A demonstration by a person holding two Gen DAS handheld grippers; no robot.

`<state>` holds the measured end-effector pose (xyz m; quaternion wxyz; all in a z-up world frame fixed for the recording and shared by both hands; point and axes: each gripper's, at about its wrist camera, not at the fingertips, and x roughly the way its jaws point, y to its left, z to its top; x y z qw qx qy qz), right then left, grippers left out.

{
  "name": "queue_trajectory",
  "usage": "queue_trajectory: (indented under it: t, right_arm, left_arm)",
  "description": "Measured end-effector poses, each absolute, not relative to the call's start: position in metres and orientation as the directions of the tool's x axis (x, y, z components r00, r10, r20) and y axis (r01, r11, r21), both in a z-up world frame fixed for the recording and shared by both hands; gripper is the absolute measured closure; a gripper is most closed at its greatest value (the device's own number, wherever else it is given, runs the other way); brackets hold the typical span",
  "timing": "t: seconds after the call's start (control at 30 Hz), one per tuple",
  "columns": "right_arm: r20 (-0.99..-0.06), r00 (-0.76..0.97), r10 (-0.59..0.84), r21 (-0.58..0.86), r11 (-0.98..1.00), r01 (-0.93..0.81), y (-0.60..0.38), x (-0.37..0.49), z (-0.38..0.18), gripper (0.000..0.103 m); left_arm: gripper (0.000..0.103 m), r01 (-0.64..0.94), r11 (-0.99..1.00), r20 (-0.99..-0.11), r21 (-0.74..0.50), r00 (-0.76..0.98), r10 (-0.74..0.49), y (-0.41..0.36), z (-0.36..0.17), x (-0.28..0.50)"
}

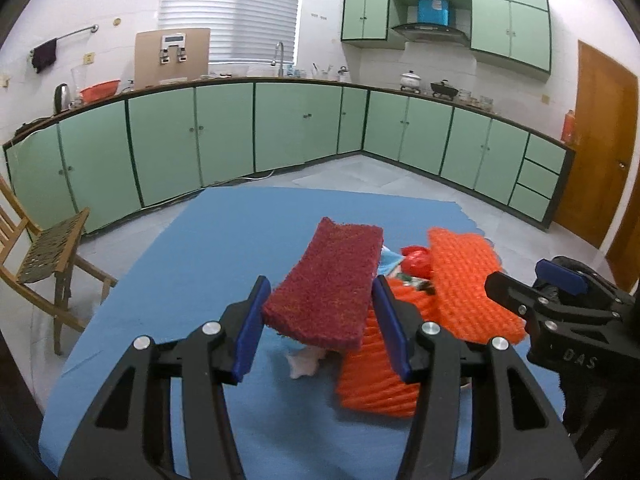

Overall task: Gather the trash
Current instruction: 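Grasp the red scouring pad with the left tool while the right tool grasps an orange foam net, then lift the pad and foam net and carry both over the bin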

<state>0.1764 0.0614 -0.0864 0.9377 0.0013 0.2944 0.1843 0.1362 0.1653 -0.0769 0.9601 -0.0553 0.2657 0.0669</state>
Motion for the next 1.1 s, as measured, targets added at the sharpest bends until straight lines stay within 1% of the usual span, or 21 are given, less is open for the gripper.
queue_trajectory:
  t: [0.03,0.07,0.1,0.13,0.2,0.23,0.3,0.33,0.4,0.5,0.6,0.83,1.1]
  right_arm:
    - [-0.557,0.753,0.350,0.109,0.930,-0.351,0.065,0.178,-0.088,0.019]
    - [-0.565,0.747,0.351,0.106,0.928,-0.357,0.068,0.180,-0.090,0.023]
    - [-0.573,0.741,0.351,0.102,0.927,-0.361,0.071,0.181,-0.091,0.029]
    - [-0.584,0.730,0.356,0.102,0.924,-0.369,0.075,0.183,-0.093,0.032]
    - [-0.597,0.716,0.362,0.101,0.919,-0.381,0.079,0.183,-0.095,0.045]
    - [-0.602,0.711,0.364,0.098,0.917,-0.387,0.081,0.182,-0.097,0.049]
    - [-0.606,0.702,0.374,0.096,0.911,-0.402,0.083,0.181,-0.097,0.064]
    - [-0.603,0.701,0.380,0.096,0.908,-0.409,0.083,0.180,-0.096,0.069]
    - [-0.602,0.696,0.393,0.100,0.901,-0.423,0.082,0.179,-0.096,0.082]
    - [-0.589,0.701,0.403,0.108,0.898,-0.427,0.078,0.177,-0.090,0.090]
    - [-0.568,0.706,0.423,0.122,0.892,-0.435,0.074,0.175,-0.081,0.092]
    - [-0.505,0.730,0.461,0.138,0.878,-0.459,0.065,0.164,-0.053,0.092]
    - [-0.465,0.765,0.446,0.140,0.890,-0.433,0.041,0.153,-0.028,0.092]
  left_arm:
    - [0.053,-0.161,0.984,-0.518,-0.072,0.849,0.101,0.168,-0.077,0.136]
    - [0.053,-0.165,0.984,-0.519,-0.074,0.848,0.103,0.170,-0.077,0.136]
    - [0.052,-0.167,0.983,-0.520,-0.075,0.848,0.105,0.171,-0.076,0.135]
    - [0.052,-0.170,0.983,-0.520,-0.077,0.848,0.106,0.173,-0.077,0.134]
    - [0.052,-0.173,0.982,-0.522,-0.082,0.846,0.106,0.175,-0.076,0.136]
    - [0.052,-0.175,0.981,-0.523,-0.085,0.846,0.105,0.176,-0.075,0.136]
    - [0.052,-0.176,0.980,-0.524,-0.090,0.845,0.103,0.177,-0.076,0.136]
    - [0.052,-0.176,0.980,-0.524,-0.093,0.846,0.102,0.177,-0.076,0.136]
    - [0.052,-0.174,0.980,-0.524,-0.100,0.846,0.097,0.177,-0.076,0.135]
    - [0.052,-0.167,0.981,-0.520,-0.103,0.850,0.091,0.175,-0.075,0.133]
    - [0.052,-0.161,0.982,-0.513,-0.101,0.854,0.087,0.171,-0.073,0.132]
    - [0.052,-0.147,0.984,-0.499,-0.099,0.863,0.079,0.161,-0.062,0.128]
    - [0.052,-0.105,0.989,-0.472,-0.100,0.880,0.046,0.134,-0.044,0.127]
